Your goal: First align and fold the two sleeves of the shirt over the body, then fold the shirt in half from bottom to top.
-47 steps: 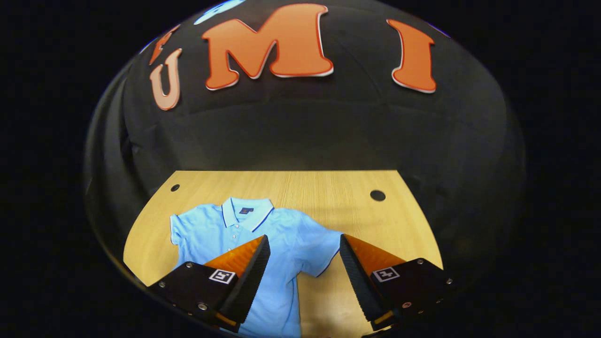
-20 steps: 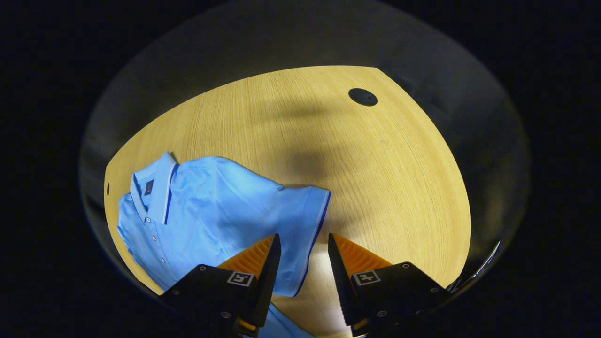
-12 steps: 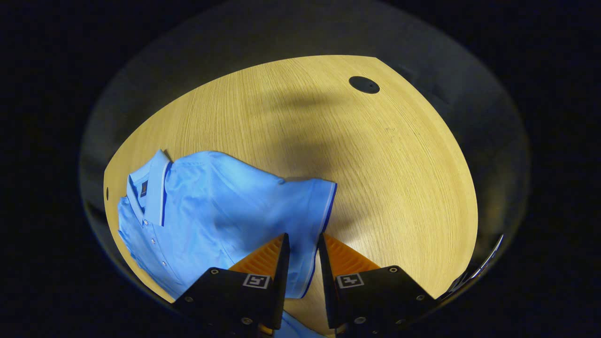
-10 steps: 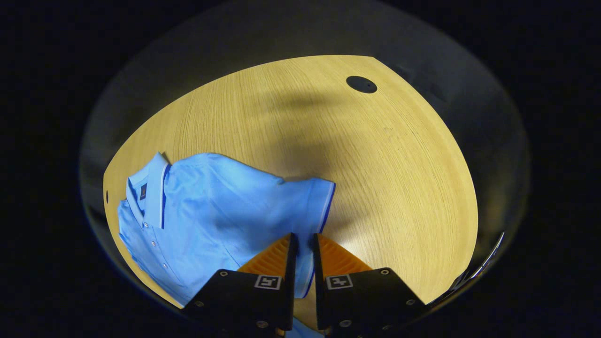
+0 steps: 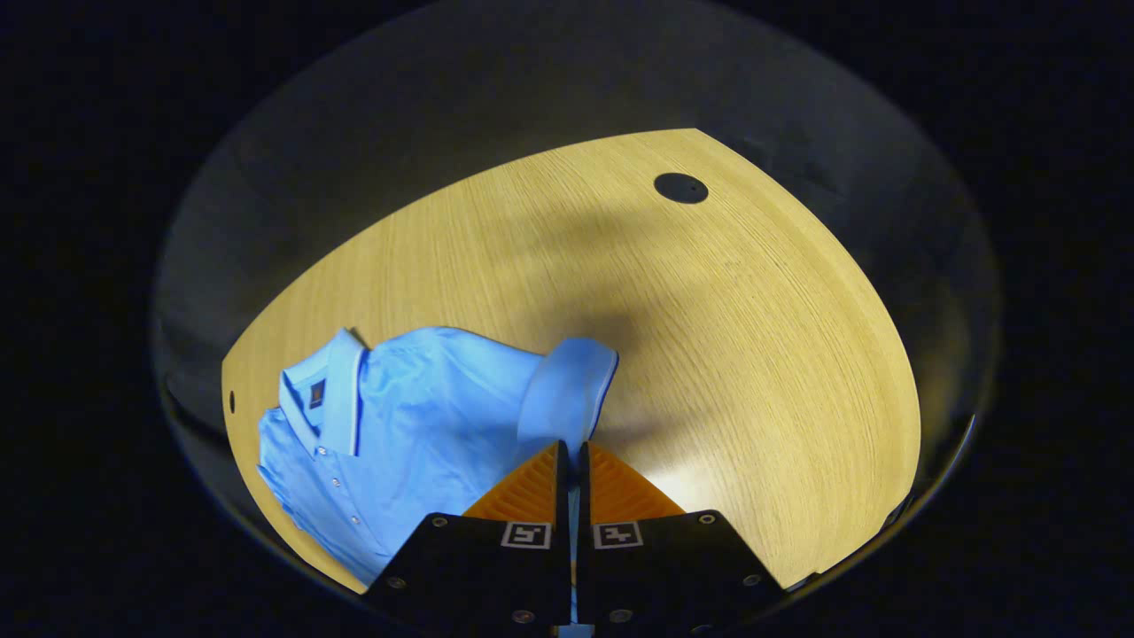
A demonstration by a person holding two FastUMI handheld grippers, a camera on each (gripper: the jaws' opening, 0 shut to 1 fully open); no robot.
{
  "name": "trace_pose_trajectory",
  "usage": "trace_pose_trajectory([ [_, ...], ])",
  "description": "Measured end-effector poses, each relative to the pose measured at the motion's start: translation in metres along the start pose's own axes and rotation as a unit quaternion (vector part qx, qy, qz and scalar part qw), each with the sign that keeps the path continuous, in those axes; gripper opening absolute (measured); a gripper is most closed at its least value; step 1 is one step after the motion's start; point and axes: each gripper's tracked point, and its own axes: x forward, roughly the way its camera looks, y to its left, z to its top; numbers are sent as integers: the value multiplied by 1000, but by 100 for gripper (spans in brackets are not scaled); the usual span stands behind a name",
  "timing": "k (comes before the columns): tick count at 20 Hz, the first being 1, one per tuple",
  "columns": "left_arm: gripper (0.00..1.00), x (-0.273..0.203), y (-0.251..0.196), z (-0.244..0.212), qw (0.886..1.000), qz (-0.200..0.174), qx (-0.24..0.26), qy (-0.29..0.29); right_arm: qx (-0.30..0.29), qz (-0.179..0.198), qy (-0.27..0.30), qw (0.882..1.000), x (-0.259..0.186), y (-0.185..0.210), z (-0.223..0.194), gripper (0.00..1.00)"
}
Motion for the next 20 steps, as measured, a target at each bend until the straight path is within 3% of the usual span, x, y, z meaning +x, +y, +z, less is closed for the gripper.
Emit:
trace_pose_trajectory([
  [11, 100, 12, 12, 0, 1000, -30, 9, -3, -21, 100, -18, 995, -27, 95, -11, 3],
  [16, 100, 29, 38, -20, 999, -26, 7, 21, -38, 105, -12, 994, -23, 126, -26, 3],
  [20, 100, 57, 45, -65, 995, -50, -12, 83, -38, 110, -3, 993, -17, 148, -40, 5],
])
